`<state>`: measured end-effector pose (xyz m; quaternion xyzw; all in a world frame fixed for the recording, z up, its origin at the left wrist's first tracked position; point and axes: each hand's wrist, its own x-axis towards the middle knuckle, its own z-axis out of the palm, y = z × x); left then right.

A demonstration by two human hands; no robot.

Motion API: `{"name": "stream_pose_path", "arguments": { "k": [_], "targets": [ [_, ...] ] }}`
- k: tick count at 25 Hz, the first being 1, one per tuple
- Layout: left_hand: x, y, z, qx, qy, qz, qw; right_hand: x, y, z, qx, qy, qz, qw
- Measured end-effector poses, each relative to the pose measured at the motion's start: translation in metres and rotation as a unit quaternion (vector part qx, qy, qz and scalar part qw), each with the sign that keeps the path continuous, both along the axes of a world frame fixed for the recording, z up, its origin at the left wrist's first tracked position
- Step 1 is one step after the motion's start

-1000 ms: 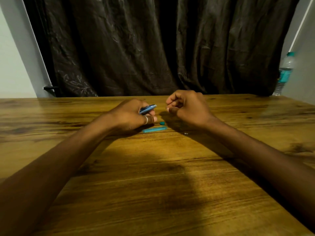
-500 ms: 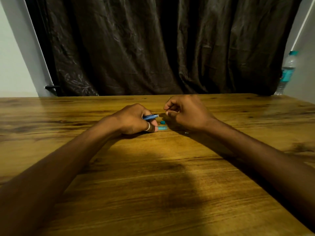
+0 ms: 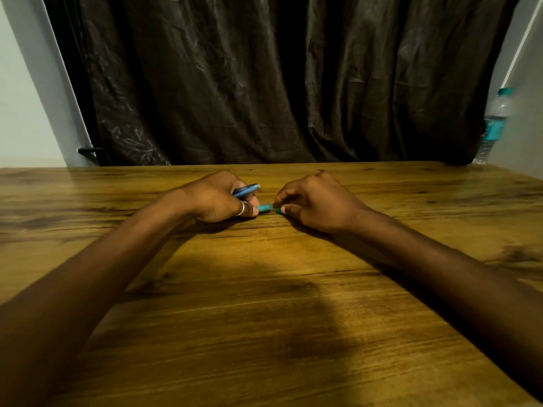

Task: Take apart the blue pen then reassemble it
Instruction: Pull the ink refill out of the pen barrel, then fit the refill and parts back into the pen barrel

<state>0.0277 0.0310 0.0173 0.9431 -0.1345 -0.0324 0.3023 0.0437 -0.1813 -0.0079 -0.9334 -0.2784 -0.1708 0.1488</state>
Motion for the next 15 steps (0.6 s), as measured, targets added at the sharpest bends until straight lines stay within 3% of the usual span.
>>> {"name": "stream_pose_path", "arguments": {
  "k": [9,12,15],
  "targets": [
    [-0.006,0.000,0.006,-0.036,-0.018,0.027,0.999,-0.007,0.003,0.004,0.023,0.020,-0.020,0.999],
    [-0.007,0.000,0.009,-0.042,-0.018,0.024,0.999,-0.011,0.004,0.010,0.141,0.057,-0.027,0.988],
    [-0.005,0.001,0.010,-0.089,-0.008,0.036,0.995,-0.009,0.007,0.014,0.282,0.096,-0.035,0.954]
  ]
}}
